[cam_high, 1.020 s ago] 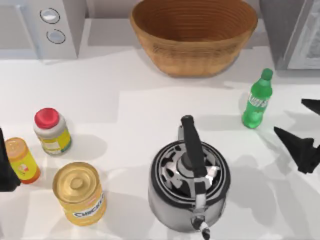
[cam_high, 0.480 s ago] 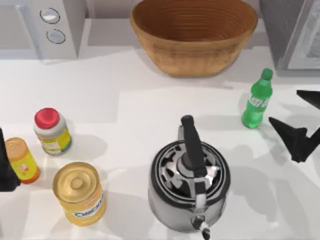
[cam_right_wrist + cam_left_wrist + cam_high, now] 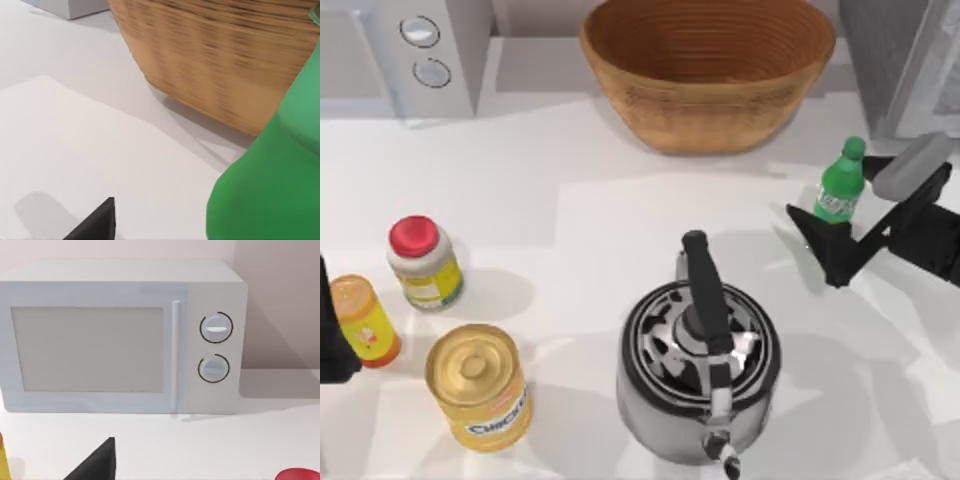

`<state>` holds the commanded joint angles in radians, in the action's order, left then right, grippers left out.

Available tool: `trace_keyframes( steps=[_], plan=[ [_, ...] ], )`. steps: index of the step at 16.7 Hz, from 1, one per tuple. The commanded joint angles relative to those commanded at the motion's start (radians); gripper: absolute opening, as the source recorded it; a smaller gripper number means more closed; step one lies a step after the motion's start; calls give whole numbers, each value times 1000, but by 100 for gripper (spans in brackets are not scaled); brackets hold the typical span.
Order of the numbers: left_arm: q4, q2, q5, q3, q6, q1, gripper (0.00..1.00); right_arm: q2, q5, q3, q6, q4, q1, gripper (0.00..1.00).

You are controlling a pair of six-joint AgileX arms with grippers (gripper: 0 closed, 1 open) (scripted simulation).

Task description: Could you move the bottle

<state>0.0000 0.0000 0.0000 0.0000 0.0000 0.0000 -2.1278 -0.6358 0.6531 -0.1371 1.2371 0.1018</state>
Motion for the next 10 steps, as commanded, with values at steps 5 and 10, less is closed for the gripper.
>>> trace_keyframes(
  steps=[5,10],
  plan=[
    [0,0,0,0,0,0,100,-16,14,13,5,2,15,100],
    [0,0,0,0,0,0,100,-16,14,13,5,2,15,62]
  ],
)
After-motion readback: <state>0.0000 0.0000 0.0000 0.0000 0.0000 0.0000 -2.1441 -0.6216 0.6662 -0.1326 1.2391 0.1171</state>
